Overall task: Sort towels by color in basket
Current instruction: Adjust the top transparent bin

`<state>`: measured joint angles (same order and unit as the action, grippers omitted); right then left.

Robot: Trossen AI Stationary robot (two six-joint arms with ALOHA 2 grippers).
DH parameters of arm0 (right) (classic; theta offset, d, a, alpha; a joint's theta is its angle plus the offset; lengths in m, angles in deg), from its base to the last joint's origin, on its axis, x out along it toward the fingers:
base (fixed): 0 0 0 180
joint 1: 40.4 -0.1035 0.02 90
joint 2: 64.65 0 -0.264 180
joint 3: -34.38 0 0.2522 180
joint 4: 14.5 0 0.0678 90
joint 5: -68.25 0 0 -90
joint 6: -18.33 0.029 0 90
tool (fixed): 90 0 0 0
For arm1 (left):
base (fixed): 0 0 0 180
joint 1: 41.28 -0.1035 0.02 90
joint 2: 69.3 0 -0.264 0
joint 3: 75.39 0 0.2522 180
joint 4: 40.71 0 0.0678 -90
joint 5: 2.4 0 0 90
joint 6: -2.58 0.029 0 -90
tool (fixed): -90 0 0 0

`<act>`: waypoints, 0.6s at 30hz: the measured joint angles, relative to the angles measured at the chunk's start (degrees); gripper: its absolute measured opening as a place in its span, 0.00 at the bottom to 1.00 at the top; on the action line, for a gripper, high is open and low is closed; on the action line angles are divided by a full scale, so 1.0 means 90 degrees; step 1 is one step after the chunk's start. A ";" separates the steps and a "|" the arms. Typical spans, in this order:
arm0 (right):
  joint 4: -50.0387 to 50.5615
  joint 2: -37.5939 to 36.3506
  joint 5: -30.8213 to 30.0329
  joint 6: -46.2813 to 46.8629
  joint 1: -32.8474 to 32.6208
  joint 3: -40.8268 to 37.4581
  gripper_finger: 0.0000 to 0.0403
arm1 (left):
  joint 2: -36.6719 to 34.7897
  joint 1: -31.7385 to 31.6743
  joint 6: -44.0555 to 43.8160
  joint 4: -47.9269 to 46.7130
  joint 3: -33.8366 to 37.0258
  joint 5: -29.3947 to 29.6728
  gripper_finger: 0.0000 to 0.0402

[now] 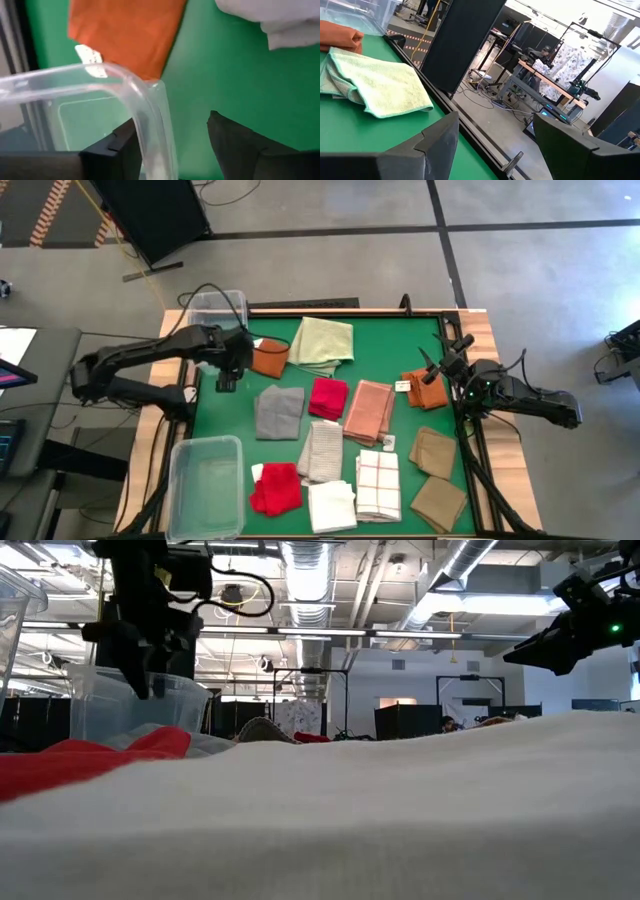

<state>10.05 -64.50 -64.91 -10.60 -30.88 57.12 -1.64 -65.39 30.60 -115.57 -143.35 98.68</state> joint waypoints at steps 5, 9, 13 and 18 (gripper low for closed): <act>0.0000 0.0000 0.0000 0.0000 -0.0001 0.0001 0.71 | 0.0107 0.0130 0.0383 -0.0055 0.0002 -0.0147 0.36; 0.0000 0.0000 0.0002 0.0001 -0.0001 -0.0001 0.71 | 0.0102 0.0311 0.0434 -0.0219 0.0002 -0.0276 0.27; 0.0000 0.0000 0.0002 -0.0001 0.0000 0.0001 0.71 | 0.0102 0.0459 0.0480 -0.0388 0.0005 -0.0312 0.21; 0.0000 0.0000 0.0000 0.0000 -0.0002 0.0002 0.71 | 0.0102 0.0475 0.0423 -0.0568 0.0005 -0.0319 0.21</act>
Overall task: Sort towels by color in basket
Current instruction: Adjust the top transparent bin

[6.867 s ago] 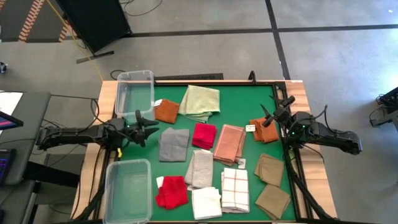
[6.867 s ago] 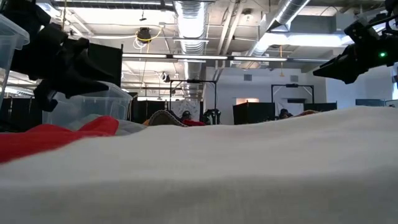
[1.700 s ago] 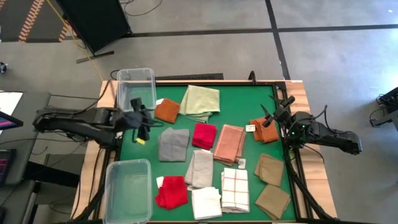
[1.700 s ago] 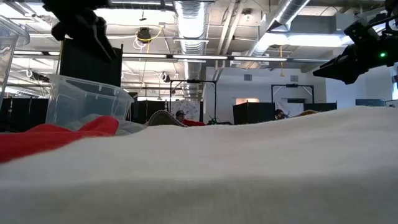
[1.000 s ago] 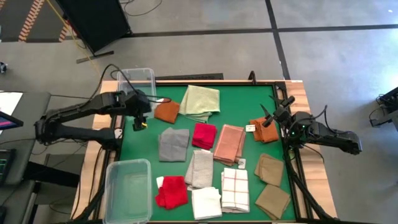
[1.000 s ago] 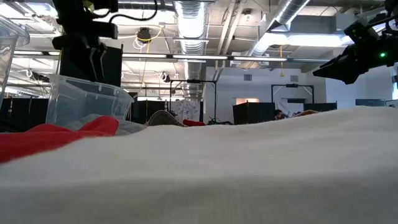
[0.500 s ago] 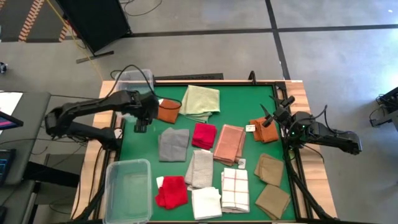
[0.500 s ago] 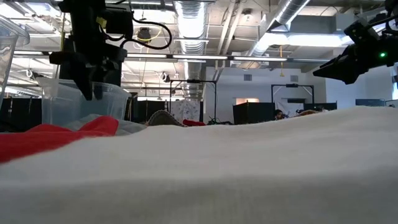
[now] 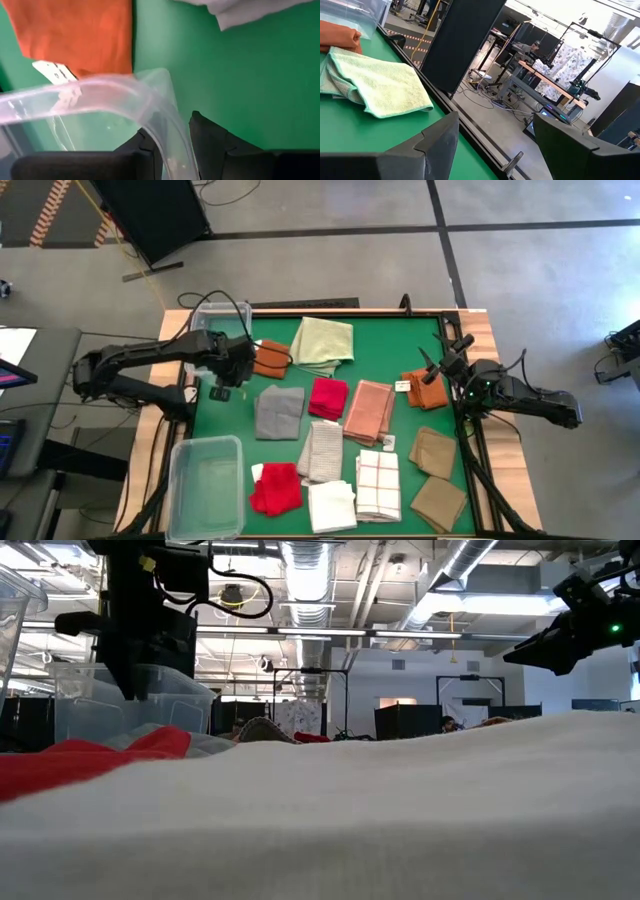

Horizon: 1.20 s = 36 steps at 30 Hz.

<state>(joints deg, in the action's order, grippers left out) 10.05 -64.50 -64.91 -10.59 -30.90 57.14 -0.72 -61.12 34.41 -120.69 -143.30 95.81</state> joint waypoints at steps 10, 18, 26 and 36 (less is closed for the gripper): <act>0.0000 0.0000 0.0000 0.0001 0.0000 0.0000 0.71 | 0.0000 -0.0024 -0.0281 -0.0087 0.0000 0.0295 0.40; 0.0000 0.0000 0.0001 0.0001 0.0001 -0.0002 0.71 | -0.0193 -0.0004 -0.0613 -0.0107 -0.0139 0.0397 0.61; 0.0000 0.0000 0.0001 0.0001 0.0002 0.0000 0.71 | -0.0536 0.0125 -0.0824 -0.0238 -0.0831 0.0403 0.68; 0.0000 0.0000 0.0000 0.0001 0.0001 -0.0001 0.71 | -0.0576 0.1176 -0.1321 0.0206 -0.1095 0.0398 0.68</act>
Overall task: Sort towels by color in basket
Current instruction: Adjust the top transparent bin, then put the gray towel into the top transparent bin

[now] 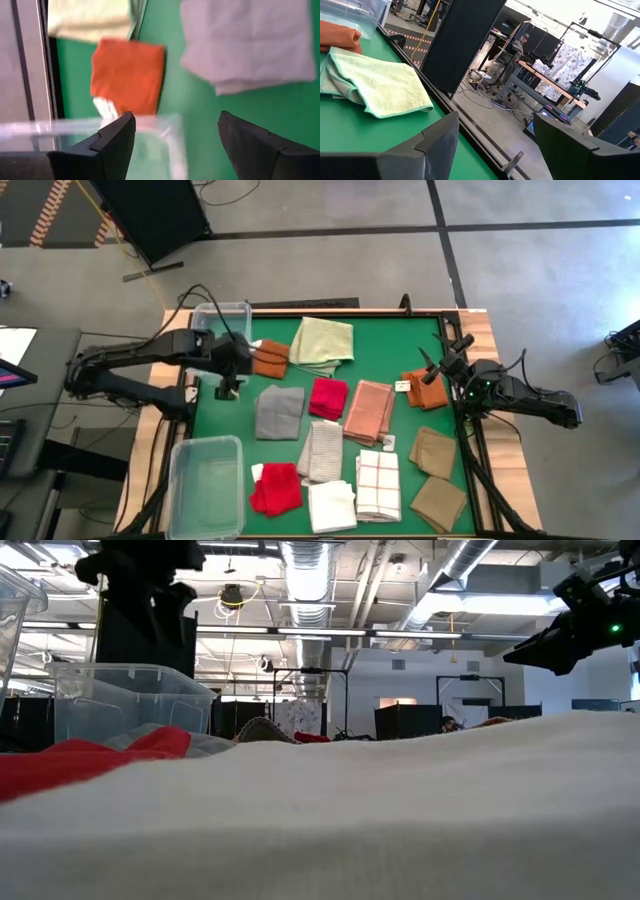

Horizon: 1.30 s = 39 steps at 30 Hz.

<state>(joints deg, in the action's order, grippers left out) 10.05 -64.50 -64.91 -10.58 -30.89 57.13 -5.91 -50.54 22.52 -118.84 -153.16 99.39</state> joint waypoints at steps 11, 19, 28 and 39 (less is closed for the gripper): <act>0.0010 0.0000 0.0000 -0.0002 0.0001 0.0001 0.71 | 0.0711 0.1582 -0.0638 0.1190 0.0012 -0.0406 0.68; 0.0112 0.0000 0.0000 -0.0002 -0.0001 0.0001 0.71 | 0.2335 0.2006 -0.0820 0.1361 0.0016 -0.0074 0.81; 0.0138 0.0000 0.0000 0.0000 -0.0001 -0.0001 0.71 | 0.3943 0.1762 -0.0775 0.1556 0.0019 0.0120 0.95; 0.0136 0.0000 0.0000 0.0000 -0.0001 0.0000 0.71 | 0.4679 0.1596 -0.0521 0.1727 -0.0010 -0.0468 0.85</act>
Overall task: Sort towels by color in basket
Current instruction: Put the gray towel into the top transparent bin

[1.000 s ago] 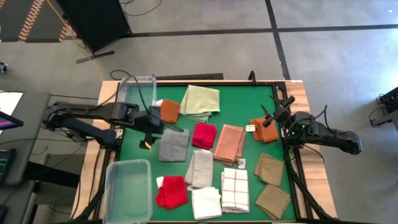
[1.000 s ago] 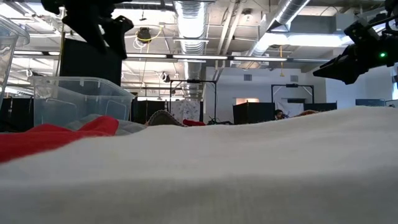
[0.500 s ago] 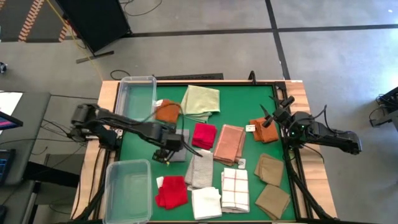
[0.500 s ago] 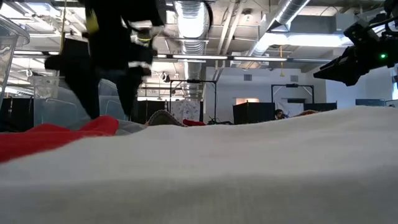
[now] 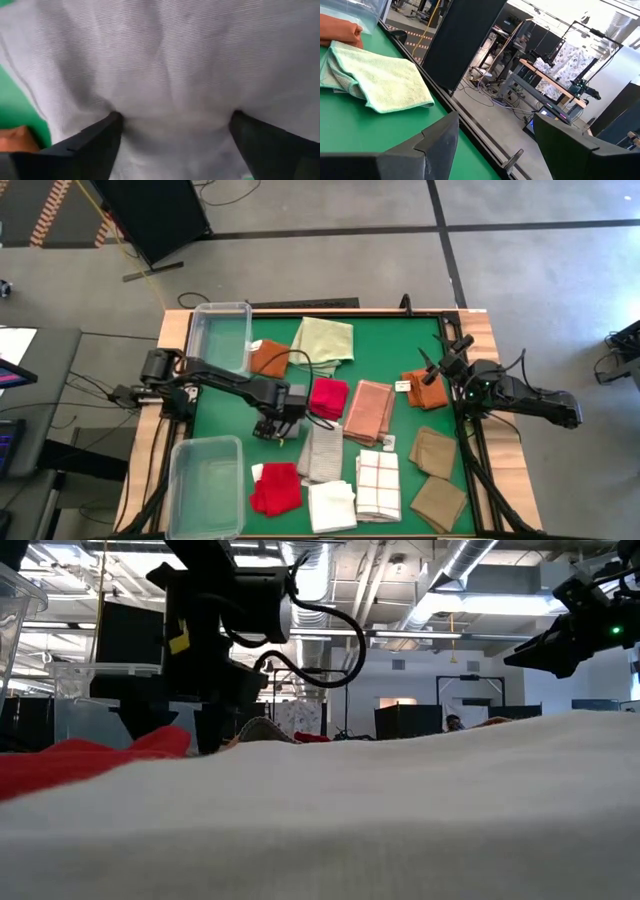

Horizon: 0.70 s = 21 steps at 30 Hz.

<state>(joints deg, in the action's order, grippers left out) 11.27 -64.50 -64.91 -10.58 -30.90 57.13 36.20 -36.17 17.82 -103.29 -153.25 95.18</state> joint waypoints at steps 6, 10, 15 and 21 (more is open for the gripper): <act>-0.0001 0.0000 0.0000 0.0000 0.0000 0.0000 0.71 | 0.0011 0.0029 0.0147 0.0082 0.0011 -0.0315 0.53; 0.0000 0.0000 0.0000 -0.0001 0.0001 0.0000 0.71 | 0.0014 0.0086 0.0279 0.0117 0.0015 -0.0354 0.24; 0.0000 0.0000 0.0000 0.0000 0.0000 -0.0001 0.71 | -0.0036 0.0257 0.0420 0.0112 -0.0006 -0.0216 0.05; 0.0000 0.0000 0.0000 0.0000 0.0000 -0.0001 0.71 | -0.0336 0.0456 0.0410 -0.0059 -0.0269 0.0290 0.05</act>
<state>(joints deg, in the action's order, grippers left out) 11.27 -64.50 -64.91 -10.58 -30.90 57.12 33.18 -32.07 21.52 -103.82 -155.67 97.79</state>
